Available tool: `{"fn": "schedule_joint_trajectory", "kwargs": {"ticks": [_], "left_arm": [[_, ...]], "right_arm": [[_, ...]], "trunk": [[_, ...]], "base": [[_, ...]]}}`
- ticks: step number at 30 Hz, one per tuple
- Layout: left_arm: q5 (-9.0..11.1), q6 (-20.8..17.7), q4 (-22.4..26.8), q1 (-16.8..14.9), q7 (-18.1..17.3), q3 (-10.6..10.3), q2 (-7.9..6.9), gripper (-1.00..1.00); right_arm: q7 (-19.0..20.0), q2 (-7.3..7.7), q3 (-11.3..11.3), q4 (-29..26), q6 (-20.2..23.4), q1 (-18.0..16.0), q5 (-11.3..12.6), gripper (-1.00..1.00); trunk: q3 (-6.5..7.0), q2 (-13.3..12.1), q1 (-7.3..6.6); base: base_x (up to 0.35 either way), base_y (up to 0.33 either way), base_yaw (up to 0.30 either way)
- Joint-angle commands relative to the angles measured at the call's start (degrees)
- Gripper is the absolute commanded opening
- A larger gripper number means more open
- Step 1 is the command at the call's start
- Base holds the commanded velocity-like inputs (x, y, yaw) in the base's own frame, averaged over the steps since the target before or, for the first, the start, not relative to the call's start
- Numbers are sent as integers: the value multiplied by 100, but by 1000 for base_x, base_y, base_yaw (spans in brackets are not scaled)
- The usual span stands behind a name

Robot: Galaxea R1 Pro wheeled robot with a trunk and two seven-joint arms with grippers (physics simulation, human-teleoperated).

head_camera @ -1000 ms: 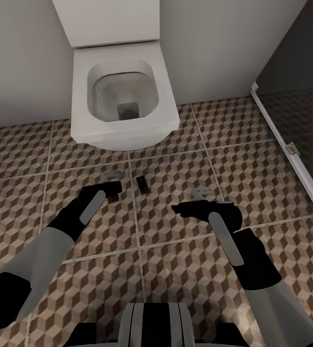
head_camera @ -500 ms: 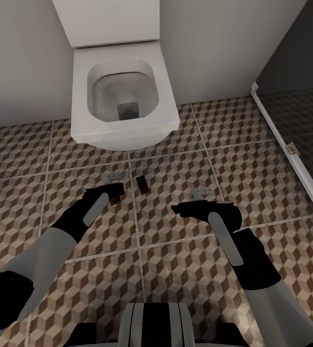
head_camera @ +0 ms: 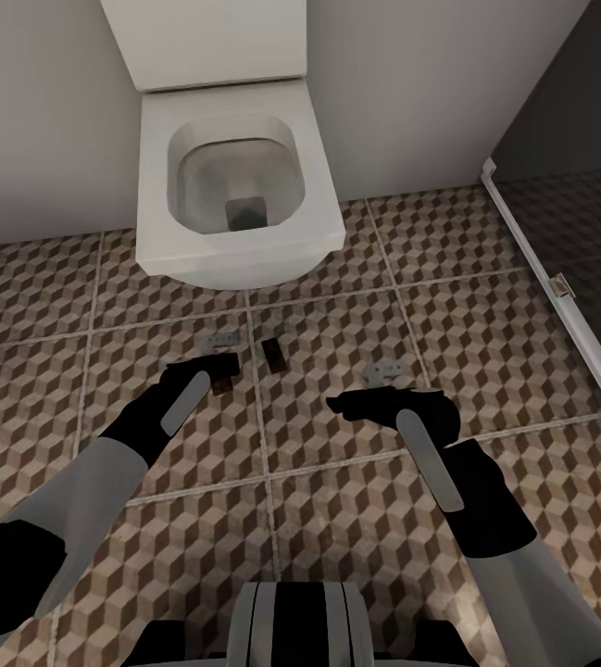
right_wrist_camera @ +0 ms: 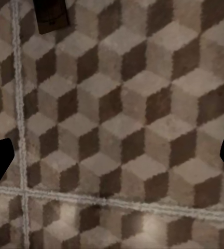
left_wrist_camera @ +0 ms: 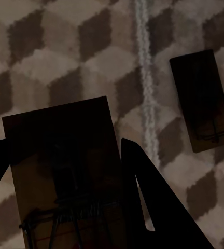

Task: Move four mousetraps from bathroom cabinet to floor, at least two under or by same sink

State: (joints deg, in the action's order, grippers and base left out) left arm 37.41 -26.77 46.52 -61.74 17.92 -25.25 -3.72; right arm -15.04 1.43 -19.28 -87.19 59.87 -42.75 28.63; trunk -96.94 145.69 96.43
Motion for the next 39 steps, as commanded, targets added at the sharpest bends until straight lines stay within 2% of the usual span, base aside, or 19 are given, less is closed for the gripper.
{"fn": "schedule_joint_trajectory", "kwargs": {"ticks": [1,20,23,32,37,39], "left_arm": [[39,-13,10,-4,61,-32,-8,-100],[47,-4,6,-66,62,-30,-7,-100],[47,2,-30,-89,62,-27,-6,-100],[52,47,-104,-115,62,-31,-6,-100],[49,60,-113,-117,62,-32,-6,-100],[49,63,-114,-118,62,-32,-6,-100]], "right_arm": [[-60,3,-15,0,13,-4,55,100],[-58,-2,-31,17,13,-77,55,100],[-55,-2,-31,17,13,-81,55,100],[-52,-8,-34,17,13,-83,55,100],[-53,-10,-35,18,13,-84,55,100],[-54,-12,-37,18,13,-84,55,100]], "trunk": [[-3,1,-1],[-3,1,-1],[-70,5,7],[-70,5,7],[-181,12,20],[-181,12,20]], "base": [[0,0,0],[0,0,0],[0,0,0],[0,0,0],[0,0,0],[0,0,0]]}}
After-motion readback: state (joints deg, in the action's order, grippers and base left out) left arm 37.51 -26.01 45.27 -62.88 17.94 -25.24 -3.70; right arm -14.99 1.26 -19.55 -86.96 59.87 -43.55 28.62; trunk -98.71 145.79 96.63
